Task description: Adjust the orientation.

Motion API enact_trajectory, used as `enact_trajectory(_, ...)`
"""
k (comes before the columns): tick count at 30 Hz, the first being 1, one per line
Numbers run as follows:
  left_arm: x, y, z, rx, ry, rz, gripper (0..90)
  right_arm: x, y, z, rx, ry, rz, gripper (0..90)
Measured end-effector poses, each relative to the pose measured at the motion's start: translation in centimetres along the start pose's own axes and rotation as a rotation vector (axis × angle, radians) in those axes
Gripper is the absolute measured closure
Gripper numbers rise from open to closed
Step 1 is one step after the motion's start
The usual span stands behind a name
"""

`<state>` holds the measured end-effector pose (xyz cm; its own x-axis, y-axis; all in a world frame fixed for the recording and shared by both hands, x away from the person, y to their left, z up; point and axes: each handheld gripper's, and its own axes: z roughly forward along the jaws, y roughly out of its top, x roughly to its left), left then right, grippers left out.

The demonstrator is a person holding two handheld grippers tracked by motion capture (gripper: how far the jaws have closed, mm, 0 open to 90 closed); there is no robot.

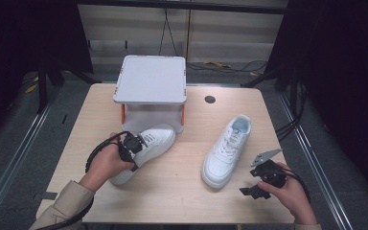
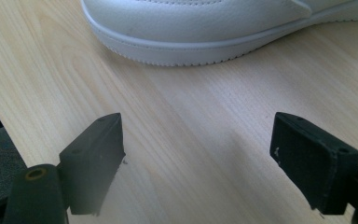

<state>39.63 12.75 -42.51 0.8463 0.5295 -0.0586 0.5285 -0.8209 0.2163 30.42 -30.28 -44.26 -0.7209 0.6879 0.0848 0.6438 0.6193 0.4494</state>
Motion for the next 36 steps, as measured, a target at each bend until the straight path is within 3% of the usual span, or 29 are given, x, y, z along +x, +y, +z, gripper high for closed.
enact_trajectory(3, 0.3, -0.1, -1.0, -0.029, 0.012, -0.033, 82.9, -0.1, 0.0, 0.0, -0.006, -0.002, -0.005, 17.1)
enact_trajectory(6, 1.1, -0.2, -3.1, -0.057, 0.034, -0.060, 83.2, -0.1, 0.0, -0.1, -0.011, -0.002, -0.005, 17.1)
enact_trajectory(9, 1.3, -0.1, -4.3, -0.071, 0.060, -0.061, 83.3, 0.1, 0.1, -0.2, -0.009, -0.002, -0.001, 17.1)
enact_trajectory(13, 2.4, -0.5, -5.3, -0.134, 0.070, -0.107, 83.2, 0.1, 0.3, -0.3, -0.018, -0.004, -0.010, 17.1)
enact_trajectory(15, 2.7, -0.5, -5.5, -0.153, 0.086, -0.122, 83.2, 0.2, 0.3, -0.3, -0.016, -0.003, -0.010, 17.1)
enact_trajectory(17, 3.7, -0.1, -5.5, -0.175, 0.128, -0.159, 83.2, 0.2, 0.4, -0.2, -0.010, -0.006, -0.012, 17.1)
enact_trajectory(19, 4.7, 0.2, -5.1, -0.183, 0.145, -0.212, 83.0, 0.2, 0.5, -0.1, -0.009, -0.004, -0.020, 17.1)
enact_trajectory(20, 4.7, 0.2, -5.1, -0.183, 0.145, -0.212, 82.8, 0.3, 0.5, -0.1, -0.005, -0.007, -0.017, 17.1)
enact_trajectory(21, 5.6, 0.6, -3.7, -0.189, 0.178, -0.240, 82.7, 0.3, 0.6, -0.1, -0.003, -0.008, -0.021, 17.1)
enact_trajectory(22, 5.9, 0.8, -2.9, -0.176, 0.180, -0.253, 82.7, 0.3, 0.6, -0.1, -0.001, -0.008, -0.022, 17.1)
enact_trajectory(23, 6.3, 0.9, -2.1, -0.152, 0.186, -0.245, 82.1, 0.4, 0.7, -0.3, 0.005, -0.006, -0.023, 17.1)
enact_trajectory(24, 6.3, 0.9, -2.1, -0.152, 0.186, -0.245, 81.3, 0.4, 0.8, -0.4, 0.002, -0.009, -0.029, 17.2)
enact_trajectory(25, 6.2, 0.9, -0.8, -0.105, 0.159, -0.279, 79.9, 0.4, 1.0, -0.7, 0.000, -0.011, -0.032, 17.3)
enact_trajectory(26, 6.2, 0.9, -0.4, -0.098, 0.140, -0.286, 79.2, 0.4, 1.1, -0.9, -0.004, -0.017, -0.037, 17.8)
enact_trajectory(27, 6.2, 0.9, -0.4, -0.098, 0.140, -0.286, 76.6, 0.4, 1.1, -0.9, -0.004, -0.017, -0.037, 17.8)
enact_trajectory(28, 6.1, 0.6, 0.0, -0.098, 0.089, -0.283, 72.1, 0.5, 1.5, -1.3, 0.007, -0.027, -0.049, 18.1)
enact_trajectory(29, 6.0, 0.4, 0.1, -0.116, 0.079, -0.286, 72.1, 0.5, 1.5, -1.3, 0.007, -0.027, -0.049, 18.1)
enact_trajectory(30, 5.7, 0.1, 0.1, -0.130, 0.085, -0.245, 68.1, 0.5, 2.2, -1.7, 0.011, -0.020, -0.059, 17.6)
enact_trajectory(33, 5.7, -0.2, 0.0, -0.134, 0.071, -0.220, 60.4, 0.5, 3.1, -2.2, 0.010, -0.015, -0.068, 17.6)
enact_trajectory(36, 5.3, -0.6, -0.7, -0.141, 0.045, -0.185, 36.5, 1.0, 5.4, -3.0, 0.005, 0.001, -0.099, 16.5)
